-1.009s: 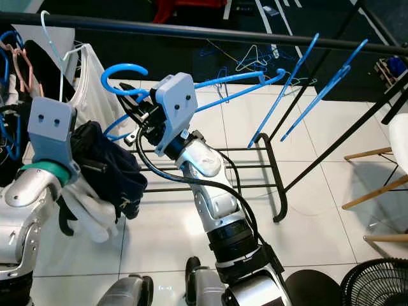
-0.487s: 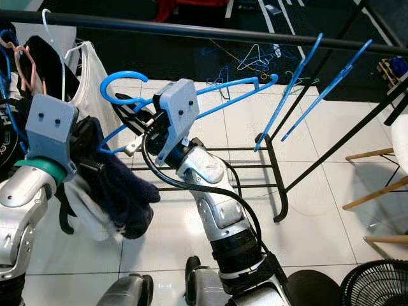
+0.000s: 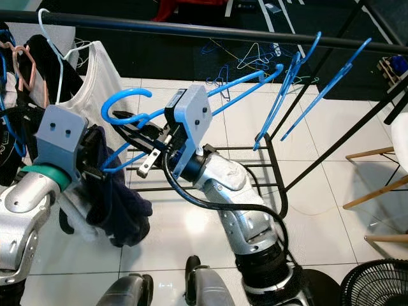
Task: Hang hanger
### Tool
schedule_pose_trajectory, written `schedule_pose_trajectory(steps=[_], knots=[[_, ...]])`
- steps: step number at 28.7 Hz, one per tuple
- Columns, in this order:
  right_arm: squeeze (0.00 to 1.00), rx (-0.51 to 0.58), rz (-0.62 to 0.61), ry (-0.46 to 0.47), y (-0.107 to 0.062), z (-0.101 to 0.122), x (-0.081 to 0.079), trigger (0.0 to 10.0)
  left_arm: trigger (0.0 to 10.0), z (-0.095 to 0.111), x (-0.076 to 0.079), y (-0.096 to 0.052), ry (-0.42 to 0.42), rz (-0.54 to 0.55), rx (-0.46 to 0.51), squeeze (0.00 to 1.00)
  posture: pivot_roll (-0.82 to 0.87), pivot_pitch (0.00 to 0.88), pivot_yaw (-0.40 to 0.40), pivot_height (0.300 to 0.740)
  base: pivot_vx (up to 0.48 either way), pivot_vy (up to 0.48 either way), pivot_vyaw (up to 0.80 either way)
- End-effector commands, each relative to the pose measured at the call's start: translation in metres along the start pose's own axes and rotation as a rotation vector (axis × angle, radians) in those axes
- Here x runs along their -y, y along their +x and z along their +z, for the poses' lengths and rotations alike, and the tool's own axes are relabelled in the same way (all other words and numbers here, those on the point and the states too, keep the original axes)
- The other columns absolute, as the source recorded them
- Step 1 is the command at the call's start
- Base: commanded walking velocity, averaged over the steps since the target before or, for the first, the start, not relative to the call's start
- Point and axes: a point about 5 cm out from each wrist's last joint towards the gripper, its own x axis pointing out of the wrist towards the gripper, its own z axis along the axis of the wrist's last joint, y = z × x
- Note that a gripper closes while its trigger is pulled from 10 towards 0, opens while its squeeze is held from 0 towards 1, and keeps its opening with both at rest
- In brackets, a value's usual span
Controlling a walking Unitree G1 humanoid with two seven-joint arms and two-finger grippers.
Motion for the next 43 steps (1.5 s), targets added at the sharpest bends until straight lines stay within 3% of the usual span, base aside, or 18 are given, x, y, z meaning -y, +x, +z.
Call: schedule_pose_trajectory(steps=[1,3,11,17,21,23,25,26,31,32,33,35,37,39,43], knots=[[0.00,-0.012,-0.010,-0.017,0.001,-0.004,0.000,10.0,10.0,0.005,0.002,-0.001,0.001,-0.005,0.027,0.00,0.08,0.158,0.001,0.740,0.000,0.000,0.00],[0.00,-0.017,-0.070,-0.027,0.010,-0.014,0.004,10.0,10.0,0.012,0.001,-0.002,-0.007,-0.005,0.044,0.00,0.09,0.159,0.001,0.740,0.000,0.000,0.00],[0.00,-0.029,-0.118,-0.026,0.023,-0.024,0.004,10.0,10.0,0.016,0.001,-0.002,-0.024,-0.018,0.061,0.00,0.09,0.164,-0.002,0.740,0.000,0.000,0.00],[0.00,-0.042,-0.115,-0.061,0.026,-0.030,0.002,10.0,10.0,0.014,0.003,-0.001,-0.023,-0.022,0.055,0.00,0.09,0.170,-0.001,0.740,0.000,0.000,0.00],[0.00,-0.107,-0.049,-0.167,0.013,-0.027,0.003,10.0,10.0,0.005,0.000,0.004,0.014,0.015,0.007,0.00,0.07,0.173,-0.001,0.740,0.000,0.000,0.00],[0.00,-0.107,-0.049,-0.167,0.013,-0.027,0.003,10.0,10.0,0.005,0.000,0.004,0.014,0.015,0.007,0.00,0.07,0.173,-0.001,0.740,0.000,0.000,0.00],[0.00,-0.123,-0.049,-0.201,0.003,-0.023,0.009,10.0,10.0,0.002,-0.003,0.007,0.023,0.039,-0.013,0.00,0.07,0.175,-0.001,0.740,0.000,0.000,0.00],[0.00,-0.157,-0.087,-0.272,-0.015,-0.013,0.025,10.0,10.0,-0.002,-0.006,0.010,0.031,0.074,-0.035,0.00,0.06,0.175,0.001,0.740,0.000,0.000,0.00],[0.00,-0.172,-0.108,-0.304,-0.020,-0.011,0.032,10.0,10.0,-0.003,-0.008,0.011,0.032,0.081,-0.039,0.00,0.06,0.175,0.001,0.740,0.000,0.000,0.00],[0.00,-0.179,-0.153,-0.342,-0.025,-0.009,0.042,10.0,10.0,-0.004,-0.007,0.011,0.040,0.080,-0.042,0.00,0.05,0.174,0.007,0.740,0.000,0.000,0.00],[0.00,-0.179,-0.153,-0.342,-0.025,-0.009,0.042,10.0,10.0,-0.004,-0.007,0.011,0.040,0.080,-0.042,0.00,0.05,0.174,0.007,0.740,0.000,0.000,0.00],[0.00,-0.118,-0.254,-0.387,-0.023,0.006,0.058,10.0,10.0,-0.006,-0.007,0.011,0.055,0.076,-0.053,0.00,0.05,0.174,0.007,0.740,0.000,0.000,0.00],[0.00,-0.086,-0.284,-0.390,-0.021,0.012,0.061,10.0,10.0,-0.007,-0.007,0.011,0.059,0.075,-0.057,0.00,0.05,0.174,0.007,0.740,0.000,0.000,0.00],[0.00,-0.086,-0.284,-0.390,-0.021,0.012,0.061,10.0,10.0,-0.007,-0.007,0.011,0.059,0.075,-0.057,0.00,0.05,0.174,0.007,0.740,0.000,0.000,0.00],[0.00,0.077,-0.311,-0.273,-0.003,0.030,0.051,10.0,10.0,-0.007,-0.004,0.011,0.042,0.070,-0.065,0.00,0.06,0.165,0.008,0.740,0.000,0.000,0.00]])
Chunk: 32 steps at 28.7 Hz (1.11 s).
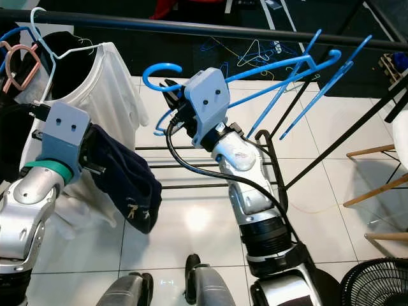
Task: Hang hanger
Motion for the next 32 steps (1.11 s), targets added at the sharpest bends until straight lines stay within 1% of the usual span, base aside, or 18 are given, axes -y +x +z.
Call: schedule_pose_trajectory(steps=[1,2,3,4,5,6,7,10,11,12,13,14,17,20,24,28,32], knots=[[0.00,0.092,-0.011,0.116,0.010,0.015,-0.011,10.0,10.0,0.001,0.003,0.000,-0.016,-0.007,-0.004,0.00,0.07,0.159,0.005,0.740,0.000,0.000,0.00],[0.00,0.103,-0.010,0.169,0.011,0.016,-0.016,10.0,10.0,0.002,0.004,0.000,-0.024,-0.006,-0.003,0.00,0.07,0.159,0.005,0.740,0.000,0.000,0.00],[0.00,0.103,-0.010,0.169,0.011,0.016,-0.016,10.0,10.0,0.002,0.004,0.000,-0.024,-0.006,-0.003,0.00,0.07,0.159,0.005,0.740,0.000,0.000,0.00],[0.00,0.103,-0.002,0.208,0.012,0.015,-0.021,10.0,10.0,0.004,0.004,0.001,-0.033,-0.007,0.002,0.00,0.07,0.159,0.005,0.740,0.000,0.000,0.00],[0.00,0.103,-0.002,0.208,0.012,0.015,-0.021,10.0,10.0,0.004,0.004,0.001,-0.033,-0.007,0.002,0.00,0.07,0.159,0.005,0.740,0.000,0.000,0.00],[0.00,0.097,0.002,0.237,0.013,0.013,-0.026,10.0,10.0,0.005,0.004,0.001,-0.038,-0.008,0.007,0.00,0.07,0.159,0.005,0.740,0.000,0.000,0.00],[0.00,0.076,-0.001,0.285,0.013,0.005,-0.032,10.0,10.0,0.009,0.004,0.001,-0.044,-0.012,0.021,0.00,0.07,0.159,0.005,0.740,0.000,0.000,0.00],[0.00,0.069,-0.007,0.298,0.013,0.002,-0.034,10.0,10.0,0.009,0.005,0.001,-0.046,-0.014,0.024,0.00,0.08,0.152,0.007,0.740,0.000,0.000,0.00],[0.00,0.057,-0.015,0.322,0.013,-0.001,-0.035,10.0,10.0,0.010,0.005,0.001,-0.047,-0.015,0.025,0.00,0.08,0.151,0.007,0.740,0.000,0.000,0.00],[0.00,0.057,-0.015,0.322,0.013,-0.001,-0.035,10.0,10.0,0.010,0.005,0.001,-0.047,-0.015,0.025,0.00,0.08,0.151,0.007,0.740,0.000,0.000,0.00],[0.00,0.037,-0.027,0.332,0.012,-0.008,-0.035,10.0,10.0,0.010,0.005,0.001,-0.049,-0.017,0.027,0.00,0.08,0.151,0.007,0.740,0.000,0.000,0.00],[0.00,0.037,-0.027,0.332,0.012,-0.008,-0.035,10.0,10.0,0.010,0.005,0.001,-0.049,-0.017,0.027,0.00,0.08,0.151,0.007,0.740,0.000,0.000,0.00],[0.00,-0.012,-0.030,0.344,0.011,-0.020,-0.035,10.0,10.0,0.011,0.006,0.002,-0.056,-0.019,0.031,0.00,0.08,0.145,0.007,0.740,0.000,0.000,0.00],[0.00,-0.025,-0.007,0.353,0.009,-0.020,-0.037,10.0,10.0,0.011,0.006,0.002,-0.059,-0.017,0.029,0.00,0.08,0.142,0.007,0.740,0.000,0.000,0.00],[0.00,-0.033,0.033,0.359,0.005,-0.018,-0.041,10.0,10.0,0.010,0.006,0.003,-0.057,-0.016,0.024,0.00,0.08,0.142,0.005,0.740,0.000,0.000,0.00],[0.00,-0.027,0.118,0.343,-0.007,-0.004,-0.042,10.0,10.0,0.007,0.006,0.004,-0.044,-0.010,0.015,0.00,0.07,0.145,0.005,0.740,0.000,0.000,0.00],[0.00,-0.015,0.153,0.335,-0.011,0.005,-0.042,10.0,10.0,0.005,0.006,0.004,-0.037,-0.010,0.010,0.00,0.07,0.146,0.006,0.740,0.000,0.000,0.00]])
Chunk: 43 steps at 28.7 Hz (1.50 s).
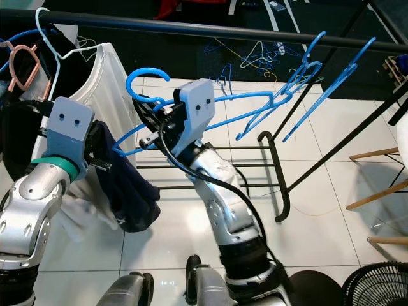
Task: Hang hanger
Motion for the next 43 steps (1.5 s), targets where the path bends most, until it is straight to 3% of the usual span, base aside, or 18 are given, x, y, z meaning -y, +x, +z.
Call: schedule_pose_trajectory(steps=[1,5,10,16,22,23,24,25,27,30,31,34,36,38,40,43], knots=[[0.00,0.015,0.050,0.012,-0.002,0.006,-0.008,10.0,10.0,-0.002,0.000,0.000,0.011,0.003,0.002,0.00,0.06,0.146,0.005,0.740,0.000,0.000,0.00],[0.00,0.042,0.094,0.057,0.002,0.014,-0.019,10.0,10.0,-0.003,0.002,0.001,0.014,0.001,-0.002,0.00,0.06,0.145,0.005,0.740,0.000,0.000,0.00],[0.00,-0.022,0.020,0.084,0.013,-0.021,-0.019,10.0,10.0,0.002,0.002,0.001,-0.003,-0.002,0.012,0.00,0.07,0.143,0.010,0.740,0.000,0.000,0.00],[0.00,-0.076,-0.021,0.086,0.016,-0.034,-0.013,10.0,10.0,0.006,0.001,0.001,-0.018,0.003,0.023,0.00,0.08,0.142,0.010,0.740,0.000,0.000,0.00],[0.00,-0.149,-0.001,-0.032,0.006,-0.036,-0.010,10.0,10.0,0.003,-0.002,0.001,-0.024,0.031,0.013,0.00,0.08,0.152,0.005,0.740,0.000,0.000,0.00],[0.00,-0.172,-0.044,-0.088,-0.001,-0.038,0.000,10.0,10.0,0.002,-0.002,0.001,-0.030,0.047,0.011,0.00,0.07,0.163,0.004,0.740,0.000,0.000,0.00],[0.00,-0.172,-0.044,-0.088,-0.001,-0.038,0.000,10.0,10.0,0.002,-0.002,0.001,-0.030,0.047,0.011,0.00,0.07,0.163,0.004,0.740,0.000,0.000,0.00],[0.00,-0.184,-0.113,-0.133,-0.009,-0.037,0.014,10.0,10.0,0.002,-0.001,0.001,-0.037,0.063,0.009,0.00,0.06,0.168,0.005,0.740,0.000,0.000,0.00],[0.00,-0.187,-0.222,-0.205,-0.020,-0.033,0.034,10.0,10.0,0.003,-0.001,0.002,-0.041,0.082,0.008,0.00,0.06,0.173,0.005,0.740,0.000,0.000,0.00],[0.00,-0.184,-0.242,-0.215,-0.021,-0.032,0.038,10.0,10.0,0.003,-0.001,0.002,-0.041,0.084,0.008,0.00,0.06,0.173,0.005,0.740,0.000,0.000,0.00],[0.00,-0.149,-0.383,-0.300,-0.028,-0.017,0.063,10.0,10.0,0.002,-0.002,0.003,-0.043,0.090,0.008,0.00,0.05,0.177,0.010,0.740,0.000,0.000,0.00],[0.00,-0.098,-0.472,-0.338,-0.031,-0.002,0.078,10.0,10.0,0.002,-0.002,0.004,-0.046,0.093,0.008,0.00,0.05,0.176,0.012,0.740,0.000,0.000,0.00],[0.00,-0.071,-0.484,-0.341,-0.029,0.005,0.081,10.0,10.0,0.002,-0.002,0.004,-0.046,0.094,0.008,0.00,0.05,0.176,0.013,0.740,0.000,0.000,0.00],[0.00,0.028,-0.455,-0.285,-0.021,0.023,0.075,10.0,10.0,0.002,-0.003,0.005,-0.045,0.096,0.008,0.00,0.05,0.184,0.011,0.740,0.000,0.000,0.00],[0.00,0.028,-0.455,-0.285,-0.021,0.023,0.075,10.0,10.0,0.002,-0.003,0.005,-0.045,0.096,0.008,0.00,0.05,0.184,0.011,0.740,0.000,0.000,0.00],[0.00,0.090,-0.386,-0.210,-0.013,0.034,0.061,10.0,10.0,0.003,-0.003,0.005,-0.050,0.098,0.009,0.00,0.05,0.182,0.015,0.740,0.000,0.000,0.00]])
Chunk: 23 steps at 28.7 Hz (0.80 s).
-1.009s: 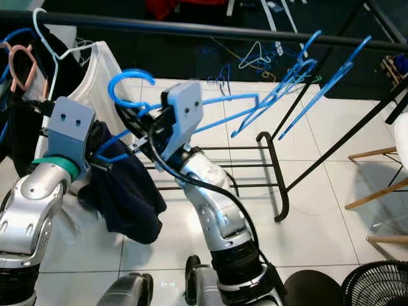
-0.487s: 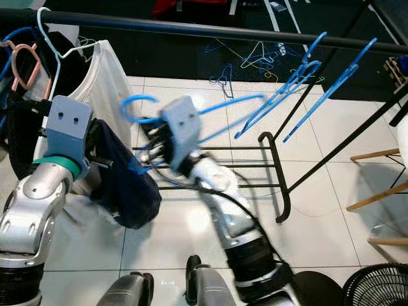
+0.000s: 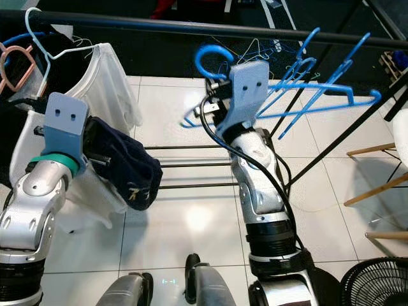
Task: Hang hanger
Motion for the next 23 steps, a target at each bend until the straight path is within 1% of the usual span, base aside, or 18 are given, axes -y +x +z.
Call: schedule_pose_trajectory(steps=[1,2,3,4,5,7,8,9,11,13,14,16,18,19,20,22,23], knots=[[0.00,0.021,0.044,0.053,0.000,0.008,-0.007,10.0,10.0,0.002,0.000,0.000,-0.005,0.011,0.010,0.00,0.05,0.182,0.015,0.740,0.000,0.000,0.00],[0.00,0.018,0.084,0.107,-0.001,0.009,-0.015,10.0,10.0,0.003,0.001,0.000,-0.008,0.009,0.013,0.00,0.05,0.182,0.015,0.740,0.000,0.000,0.00],[0.00,0.018,0.084,0.107,-0.001,0.009,-0.015,10.0,10.0,0.003,0.001,0.000,-0.008,0.009,0.013,0.00,0.05,0.182,0.015,0.740,0.000,0.000,0.00],[0.00,-0.005,0.167,0.165,-0.003,0.007,-0.029,10.0,10.0,0.004,0.003,0.001,-0.009,0.003,0.016,0.00,0.04,0.187,0.016,0.740,0.000,0.000,0.00],[0.00,-0.019,0.226,0.187,-0.006,0.004,-0.039,10.0,10.0,0.005,0.004,0.002,-0.009,-0.003,0.019,0.00,0.04,0.185,0.017,0.740,0.000,0.000,0.00],[0.00,-0.019,0.226,0.187,-0.006,0.004,-0.039,10.0,10.0,0.005,0.004,0.002,-0.009,-0.003,0.019,0.00,0.04,0.185,0.017,0.740,0.000,0.000,0.00],[0.00,-0.050,0.285,0.205,-0.010,-0.001,-0.047,10.0,10.0,0.006,0.005,0.003,-0.009,-0.009,0.023,0.00,0.04,0.183,0.018,0.740,0.000,0.000,0.00],[0.00,-0.050,0.285,0.205,-0.010,-0.001,-0.047,10.0,10.0,0.006,0.005,0.003,-0.009,-0.009,0.023,0.00,0.04,0.183,0.018,0.740,0.000,0.000,0.00],[0.00,-0.111,0.316,0.207,-0.017,-0.017,-0.054,10.0,10.0,0.010,0.005,0.004,-0.019,-0.015,0.033,0.00,0.05,0.183,0.023,0.740,0.000,0.000,0.00],[0.00,-0.111,0.316,0.207,-0.017,-0.017,-0.054,10.0,10.0,0.010,0.005,0.004,-0.019,-0.015,0.033,0.00,0.05,0.183,0.023,0.740,0.000,0.000,0.00],[0.00,-0.134,0.318,0.218,-0.018,-0.025,-0.056,10.0,10.0,0.012,0.005,0.005,-0.023,-0.018,0.038,0.00,0.05,0.184,0.024,0.740,0.000,0.000,0.00],[0.00,-0.134,0.318,0.218,-0.018,-0.025,-0.056,10.0,10.0,0.012,0.005,0.005,-0.023,-0.018,0.038,0.00,0.05,0.184,0.024,0.740,0.000,0.000,0.00],[0.00,-0.147,0.282,0.208,-0.011,-0.041,-0.058,10.0,10.0,0.021,0.005,0.006,-0.045,-0.025,0.059,0.00,0.06,0.181,0.026,0.740,0.000,0.000,0.00],[0.00,-0.147,0.282,0.208,-0.011,-0.041,-0.058,10.0,10.0,0.021,0.005,0.006,-0.045,-0.025,0.059,0.00,0.06,0.181,0.026,0.740,0.000,0.000,0.00],[0.00,-0.136,0.272,0.200,-0.006,-0.046,-0.059,10.0,10.0,0.024,0.005,0.005,-0.056,-0.029,0.068,0.00,0.07,0.179,0.027,0.740,0.000,0.000,0.00],[0.00,-0.136,0.272,0.200,-0.006,-0.046,-0.059,10.0,10.0,0.024,0.005,0.005,-0.056,-0.029,0.068,0.00,0.07,0.179,0.027,0.740,0.000,0.000,0.00],[0.00,-0.124,0.265,0.199,-0.001,-0.047,-0.061,10.0,10.0,0.027,0.004,0.004,-0.064,-0.033,0.075,0.00,0.07,0.179,0.025,0.740,0.000,0.000,0.00]])
